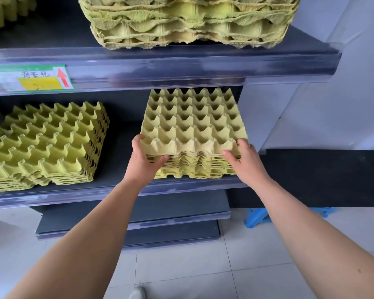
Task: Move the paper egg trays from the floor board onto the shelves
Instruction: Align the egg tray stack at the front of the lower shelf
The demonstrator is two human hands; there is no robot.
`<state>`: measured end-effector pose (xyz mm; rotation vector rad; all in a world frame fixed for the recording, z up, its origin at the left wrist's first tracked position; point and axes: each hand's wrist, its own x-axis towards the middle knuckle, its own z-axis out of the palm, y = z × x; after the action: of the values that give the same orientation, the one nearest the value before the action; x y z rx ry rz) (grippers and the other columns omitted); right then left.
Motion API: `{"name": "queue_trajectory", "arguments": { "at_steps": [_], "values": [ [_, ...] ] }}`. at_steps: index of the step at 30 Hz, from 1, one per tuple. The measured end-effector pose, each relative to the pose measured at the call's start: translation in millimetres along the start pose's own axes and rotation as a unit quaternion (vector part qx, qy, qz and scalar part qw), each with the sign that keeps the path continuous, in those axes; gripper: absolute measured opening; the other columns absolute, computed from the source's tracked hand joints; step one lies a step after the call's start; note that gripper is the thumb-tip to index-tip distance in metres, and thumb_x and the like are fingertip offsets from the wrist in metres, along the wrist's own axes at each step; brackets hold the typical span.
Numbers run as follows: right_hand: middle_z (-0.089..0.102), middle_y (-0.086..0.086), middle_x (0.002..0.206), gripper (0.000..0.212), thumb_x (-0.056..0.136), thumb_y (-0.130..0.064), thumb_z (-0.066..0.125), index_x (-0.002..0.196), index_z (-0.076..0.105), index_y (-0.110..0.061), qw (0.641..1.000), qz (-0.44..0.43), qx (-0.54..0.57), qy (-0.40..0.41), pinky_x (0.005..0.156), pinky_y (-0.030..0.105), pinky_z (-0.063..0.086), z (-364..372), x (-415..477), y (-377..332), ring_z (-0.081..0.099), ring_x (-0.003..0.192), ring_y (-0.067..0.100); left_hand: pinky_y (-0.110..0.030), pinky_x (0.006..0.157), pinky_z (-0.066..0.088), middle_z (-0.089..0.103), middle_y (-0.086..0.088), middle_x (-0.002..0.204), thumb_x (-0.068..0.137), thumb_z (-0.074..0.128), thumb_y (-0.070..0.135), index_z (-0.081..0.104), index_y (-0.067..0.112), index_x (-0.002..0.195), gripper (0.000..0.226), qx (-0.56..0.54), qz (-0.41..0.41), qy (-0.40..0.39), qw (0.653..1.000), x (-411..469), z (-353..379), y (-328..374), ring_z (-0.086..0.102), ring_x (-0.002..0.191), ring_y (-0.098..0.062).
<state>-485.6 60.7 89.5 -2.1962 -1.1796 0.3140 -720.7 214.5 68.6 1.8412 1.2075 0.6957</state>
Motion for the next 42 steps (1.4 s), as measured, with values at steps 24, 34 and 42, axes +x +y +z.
{"name": "queue_trajectory", "arguments": {
  "at_steps": [24, 34, 42],
  "values": [
    [0.051, -0.015, 0.131, 0.066, 0.088, -0.052, 0.056, 0.142, 0.027, -0.029, 0.962, 0.114, 0.249, 0.020, 0.101, 0.034, 0.038, 31, -10, 31, 0.047, 0.122, 0.011, -0.047, 0.108, 0.036, 0.040, -0.001, 0.145, 0.074, 0.047, 0.078, 0.003, 0.048, 0.137, 0.083, -0.054, -0.007, -0.043, 0.998, 0, 18, -23, 0.044, 0.128, -0.023],
    [0.013, 0.013, 0.151, 0.099, 0.078, -0.021, 0.075, 0.145, 0.005, -0.044, 0.999, -0.010, -0.005, 0.030, 0.081, 0.035, 0.048, 24, -25, 26, 0.057, 0.106, 0.033, -0.054, 0.096, 0.045, -0.005, -0.012, 0.155, 0.069, 0.083, 0.028, 0.012, 0.043, 0.144, 0.104, 0.223, 0.107, 0.060, 0.967, -17, 33, -18, 0.033, 0.133, -0.042],
    [0.039, 0.016, 0.131, 0.080, 0.080, -0.015, 0.074, 0.141, 0.021, -0.021, 0.998, 0.016, -0.038, 0.052, 0.072, 0.030, 0.039, 43, -9, 34, 0.057, 0.098, 0.034, -0.042, 0.075, 0.046, 0.027, -0.019, 0.132, 0.071, 0.081, 0.013, 0.020, 0.021, 0.140, 0.092, 0.200, 0.041, 0.072, 0.976, -5, 46, -22, 0.054, 0.091, -0.041]
  ]
}}
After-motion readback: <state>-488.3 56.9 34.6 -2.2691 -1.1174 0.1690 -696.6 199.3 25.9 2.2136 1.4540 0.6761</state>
